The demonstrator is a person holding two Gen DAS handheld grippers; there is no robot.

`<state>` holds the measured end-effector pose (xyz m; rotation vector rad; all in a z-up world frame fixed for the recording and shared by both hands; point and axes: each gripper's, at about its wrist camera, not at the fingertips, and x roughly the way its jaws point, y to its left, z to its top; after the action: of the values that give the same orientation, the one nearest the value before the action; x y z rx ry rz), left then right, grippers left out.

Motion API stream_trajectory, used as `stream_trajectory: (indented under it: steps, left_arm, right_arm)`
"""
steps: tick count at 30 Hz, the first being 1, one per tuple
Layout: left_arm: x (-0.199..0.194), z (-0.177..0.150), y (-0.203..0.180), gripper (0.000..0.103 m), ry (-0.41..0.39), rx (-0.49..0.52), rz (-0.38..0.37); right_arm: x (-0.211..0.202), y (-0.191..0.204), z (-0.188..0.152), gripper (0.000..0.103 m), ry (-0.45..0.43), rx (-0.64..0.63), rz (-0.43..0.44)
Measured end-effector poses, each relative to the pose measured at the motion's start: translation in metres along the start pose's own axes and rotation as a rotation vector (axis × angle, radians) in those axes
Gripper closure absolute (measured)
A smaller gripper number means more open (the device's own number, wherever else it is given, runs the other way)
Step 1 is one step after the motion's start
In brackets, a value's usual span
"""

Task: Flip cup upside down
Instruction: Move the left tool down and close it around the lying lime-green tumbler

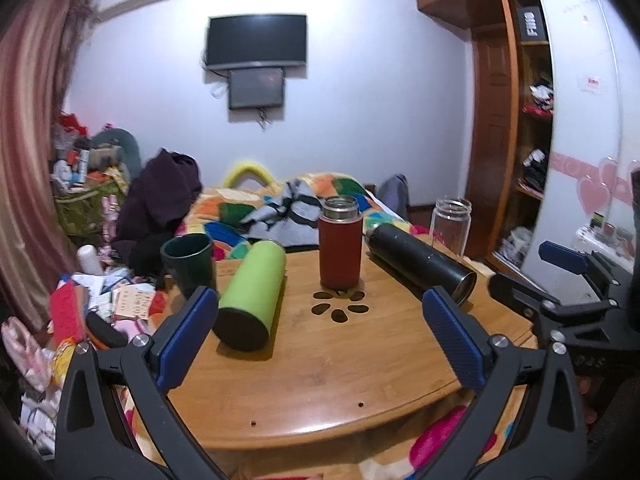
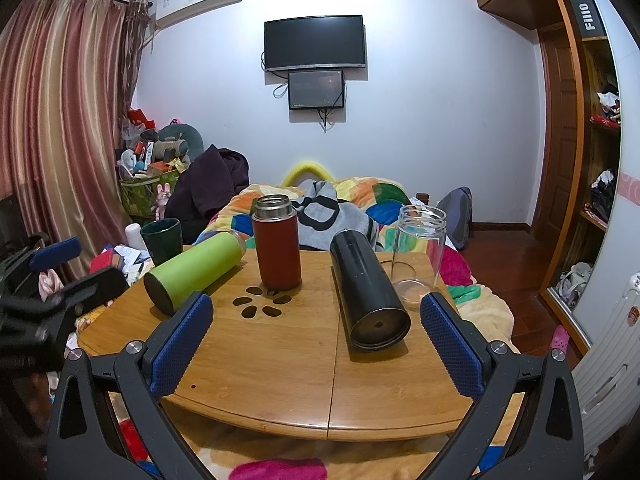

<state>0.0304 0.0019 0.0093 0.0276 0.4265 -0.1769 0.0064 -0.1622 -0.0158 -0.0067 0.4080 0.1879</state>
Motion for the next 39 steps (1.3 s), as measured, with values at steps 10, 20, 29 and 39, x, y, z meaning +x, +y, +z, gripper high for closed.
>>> stream_trajectory:
  steps: [10, 20, 29, 39]
  left_arm:
    - [0.109, 0.035, 0.043, 0.019, 0.325, 0.065, -0.108]
    - [0.202, 0.041, 0.076, 0.020, 0.567, 0.074, -0.107]
    - [0.250, 0.023, 0.064, 0.020, 0.723, 0.230, -0.031]
    - [0.235, 0.009, 0.045, 0.038, 0.761, 0.301, -0.090]
  right_arm:
    - [0.020, -0.012, -0.004, 0.000, 0.036, 0.011, -0.020]
    - [0.046, -0.024, -0.013, 0.000, 0.101, 0.037, -0.021]
    - [0.066, -0.034, -0.021, 0.000, 0.145, 0.060, -0.007]
    - [0.067, -0.035, -0.023, 0.000, 0.162, 0.070, 0.009]
